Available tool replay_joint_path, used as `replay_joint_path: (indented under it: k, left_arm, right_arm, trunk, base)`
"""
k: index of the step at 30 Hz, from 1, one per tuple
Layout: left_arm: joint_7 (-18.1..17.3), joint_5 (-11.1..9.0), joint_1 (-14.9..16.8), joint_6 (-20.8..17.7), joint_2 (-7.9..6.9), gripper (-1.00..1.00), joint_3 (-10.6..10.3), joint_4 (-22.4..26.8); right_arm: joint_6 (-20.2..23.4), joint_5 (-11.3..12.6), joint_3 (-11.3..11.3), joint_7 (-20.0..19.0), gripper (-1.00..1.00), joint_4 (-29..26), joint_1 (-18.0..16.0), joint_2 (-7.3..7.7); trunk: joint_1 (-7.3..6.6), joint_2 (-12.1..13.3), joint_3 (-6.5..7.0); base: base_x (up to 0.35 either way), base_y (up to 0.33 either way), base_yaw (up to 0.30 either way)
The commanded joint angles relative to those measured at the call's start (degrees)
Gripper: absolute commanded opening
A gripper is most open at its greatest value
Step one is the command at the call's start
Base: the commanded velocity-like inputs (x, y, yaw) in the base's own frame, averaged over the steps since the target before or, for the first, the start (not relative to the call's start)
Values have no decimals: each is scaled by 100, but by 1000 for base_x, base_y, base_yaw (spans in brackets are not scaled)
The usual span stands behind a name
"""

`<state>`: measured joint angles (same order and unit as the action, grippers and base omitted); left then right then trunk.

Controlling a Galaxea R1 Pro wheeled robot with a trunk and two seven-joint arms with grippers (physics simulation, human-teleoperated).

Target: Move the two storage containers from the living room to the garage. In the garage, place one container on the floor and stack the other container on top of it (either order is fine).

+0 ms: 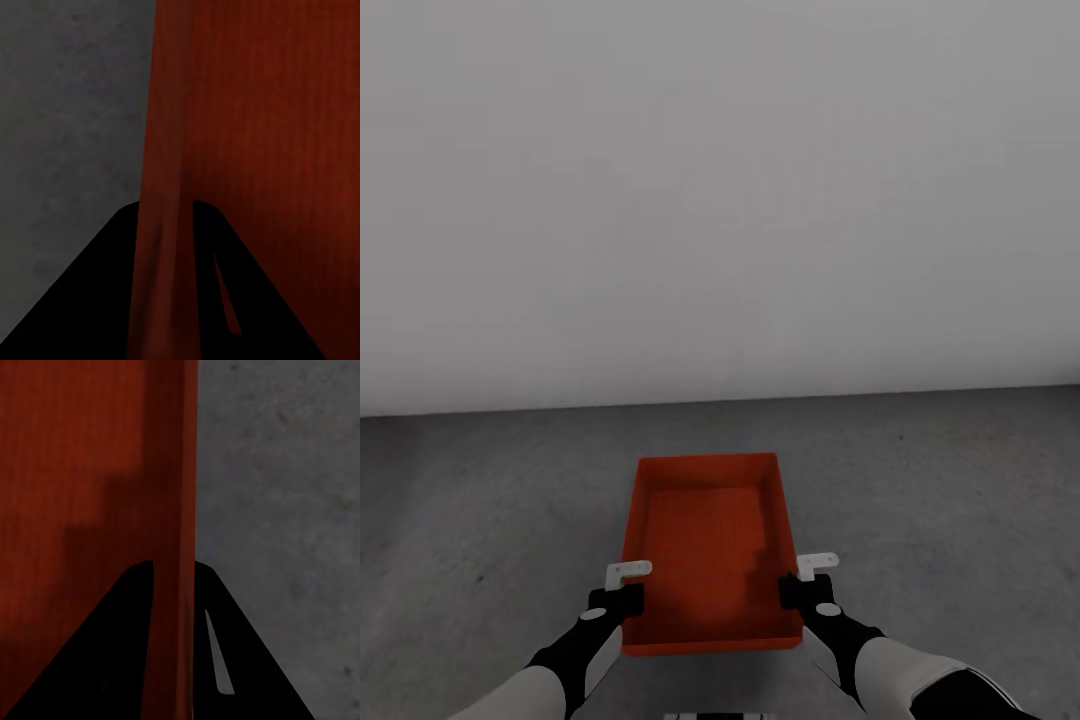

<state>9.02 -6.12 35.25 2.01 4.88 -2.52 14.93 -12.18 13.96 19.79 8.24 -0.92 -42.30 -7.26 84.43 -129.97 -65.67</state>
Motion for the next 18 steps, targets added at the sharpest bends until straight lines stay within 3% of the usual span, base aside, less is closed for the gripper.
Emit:
replay_joint_path:
  k: [1, 18]
  left_arm:
    - [161, -65, -1, 22, -49, -100, 32, -23]
    - [161, -65, -1, 26, -49, -100, 32, -23]
  right_arm:
    - [-190, -17, -212, 19, -100, -15, -6, -3]
    - [-189, -17, -212, 19, -100, -15, -6, -3]
  trunk:
    - [21, -43, -22]
    - [395, -725, -328]
  base:
    - [0, 0, 0]
    - [0, 0, 0]
